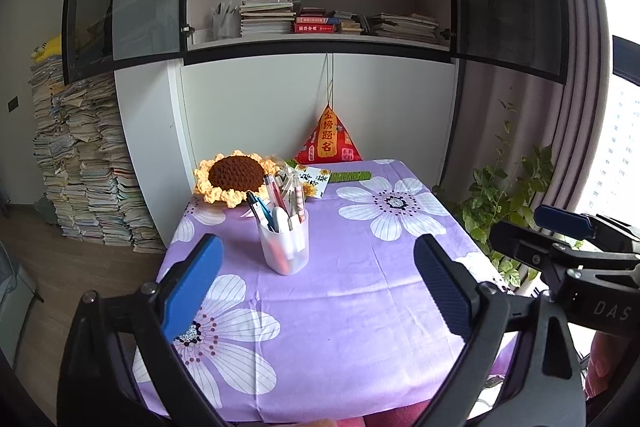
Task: Organize stationery
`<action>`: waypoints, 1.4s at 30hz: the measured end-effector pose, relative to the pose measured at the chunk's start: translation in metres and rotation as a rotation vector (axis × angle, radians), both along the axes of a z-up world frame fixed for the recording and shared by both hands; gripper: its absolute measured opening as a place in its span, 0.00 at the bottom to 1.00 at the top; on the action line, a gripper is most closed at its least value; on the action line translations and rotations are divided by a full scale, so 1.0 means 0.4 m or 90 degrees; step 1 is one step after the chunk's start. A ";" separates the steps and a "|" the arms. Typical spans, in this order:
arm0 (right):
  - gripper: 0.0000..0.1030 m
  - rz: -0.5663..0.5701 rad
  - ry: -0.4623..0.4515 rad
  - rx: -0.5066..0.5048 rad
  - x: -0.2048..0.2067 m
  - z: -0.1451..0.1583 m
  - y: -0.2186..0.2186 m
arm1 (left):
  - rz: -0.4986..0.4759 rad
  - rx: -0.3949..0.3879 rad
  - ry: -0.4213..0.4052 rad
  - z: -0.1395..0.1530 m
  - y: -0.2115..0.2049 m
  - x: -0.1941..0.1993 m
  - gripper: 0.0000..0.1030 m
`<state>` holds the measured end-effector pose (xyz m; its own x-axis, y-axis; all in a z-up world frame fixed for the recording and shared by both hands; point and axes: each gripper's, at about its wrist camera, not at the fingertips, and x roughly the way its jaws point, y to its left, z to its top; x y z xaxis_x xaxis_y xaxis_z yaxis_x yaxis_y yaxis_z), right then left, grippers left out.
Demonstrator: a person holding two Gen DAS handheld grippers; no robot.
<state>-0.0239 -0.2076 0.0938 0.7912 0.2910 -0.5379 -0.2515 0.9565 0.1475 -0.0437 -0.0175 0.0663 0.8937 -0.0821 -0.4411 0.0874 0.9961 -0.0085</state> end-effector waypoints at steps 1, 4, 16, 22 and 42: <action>0.74 -0.001 0.000 0.001 -0.004 0.000 -0.001 | 0.001 0.002 -0.002 0.000 0.001 -0.004 0.94; 0.74 -0.005 0.000 -0.003 -0.011 -0.003 -0.002 | 0.006 0.002 -0.005 -0.001 0.009 -0.011 0.95; 0.82 -0.073 -0.055 -0.030 -0.035 0.020 -0.010 | 0.007 0.005 -0.027 0.023 0.013 -0.024 0.99; 0.82 -0.084 -0.075 -0.033 -0.041 0.032 -0.006 | -0.007 0.011 -0.026 0.027 0.001 -0.016 0.99; 0.83 -0.102 -0.070 -0.015 -0.033 0.033 -0.026 | -0.004 0.011 -0.014 0.026 -0.003 -0.003 0.99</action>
